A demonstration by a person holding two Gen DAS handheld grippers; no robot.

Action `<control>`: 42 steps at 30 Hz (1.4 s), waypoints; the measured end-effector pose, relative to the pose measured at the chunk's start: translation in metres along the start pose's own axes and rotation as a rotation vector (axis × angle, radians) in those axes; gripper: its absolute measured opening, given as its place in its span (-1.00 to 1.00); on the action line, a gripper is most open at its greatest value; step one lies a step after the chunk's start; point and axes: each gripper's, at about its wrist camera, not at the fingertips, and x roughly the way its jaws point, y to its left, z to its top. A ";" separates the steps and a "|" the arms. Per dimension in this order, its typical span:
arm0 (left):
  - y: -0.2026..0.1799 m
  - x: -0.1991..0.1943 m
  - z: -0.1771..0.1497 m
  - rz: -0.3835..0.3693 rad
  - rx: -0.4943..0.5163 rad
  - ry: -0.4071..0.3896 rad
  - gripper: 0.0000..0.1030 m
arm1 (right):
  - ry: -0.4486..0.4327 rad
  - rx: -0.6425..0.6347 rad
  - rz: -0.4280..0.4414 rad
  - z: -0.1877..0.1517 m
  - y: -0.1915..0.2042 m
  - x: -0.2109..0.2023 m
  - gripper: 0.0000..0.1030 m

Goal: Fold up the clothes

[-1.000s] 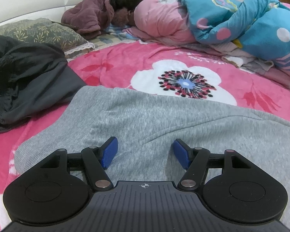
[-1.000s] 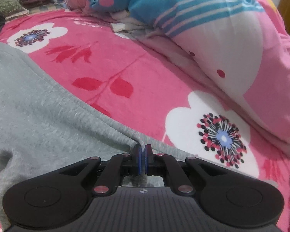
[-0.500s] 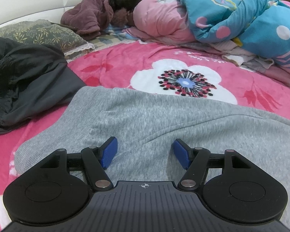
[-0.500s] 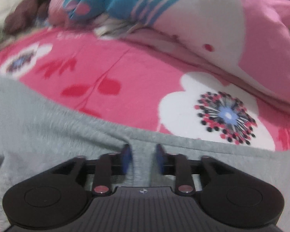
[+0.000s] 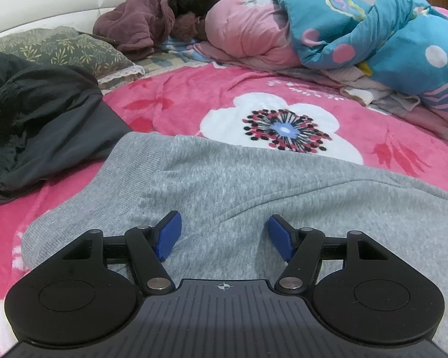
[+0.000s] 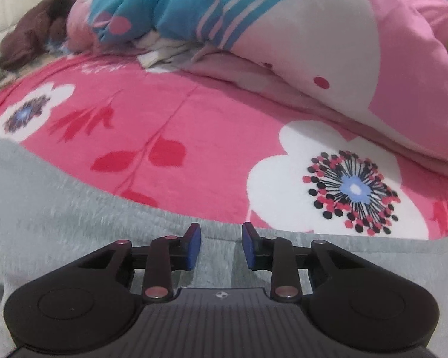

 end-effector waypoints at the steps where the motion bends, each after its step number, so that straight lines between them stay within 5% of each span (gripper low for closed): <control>1: 0.001 0.000 0.001 -0.004 -0.005 0.001 0.27 | -0.018 0.024 -0.011 0.000 -0.003 -0.006 -0.39; 6: 0.009 -0.012 0.004 -0.036 -0.066 -0.013 0.28 | -0.126 0.225 0.013 -0.008 -0.041 -0.075 -0.38; 12: 0.012 -0.055 0.004 -0.041 -0.117 -0.088 0.30 | -0.298 0.325 0.003 -0.056 -0.085 -0.209 -0.37; 18: -0.067 -0.107 0.007 -0.218 -0.071 -0.112 0.30 | -0.344 0.235 0.008 -0.102 -0.081 -0.268 -0.35; 22: -0.155 -0.107 -0.003 -0.333 -0.012 -0.060 0.29 | -0.291 0.094 0.070 -0.130 -0.040 -0.248 -0.35; 27: -0.235 -0.071 -0.024 -0.309 0.037 -0.011 0.23 | -0.218 -0.128 0.087 -0.170 0.019 -0.223 -0.36; 31: -0.262 -0.053 -0.038 -0.257 0.077 0.011 0.23 | -0.204 -0.312 0.071 -0.197 0.056 -0.216 -0.37; 37: -0.269 -0.040 -0.062 -0.178 0.138 -0.023 0.24 | -0.176 -0.286 0.028 -0.206 0.045 -0.206 -0.39; 39: -0.272 -0.041 -0.065 -0.166 0.154 -0.035 0.24 | -0.167 -0.277 0.014 -0.209 0.041 -0.203 -0.81; 42: -0.273 -0.041 -0.065 -0.162 0.158 -0.039 0.24 | -0.175 -0.221 0.001 -0.202 0.020 -0.200 -0.85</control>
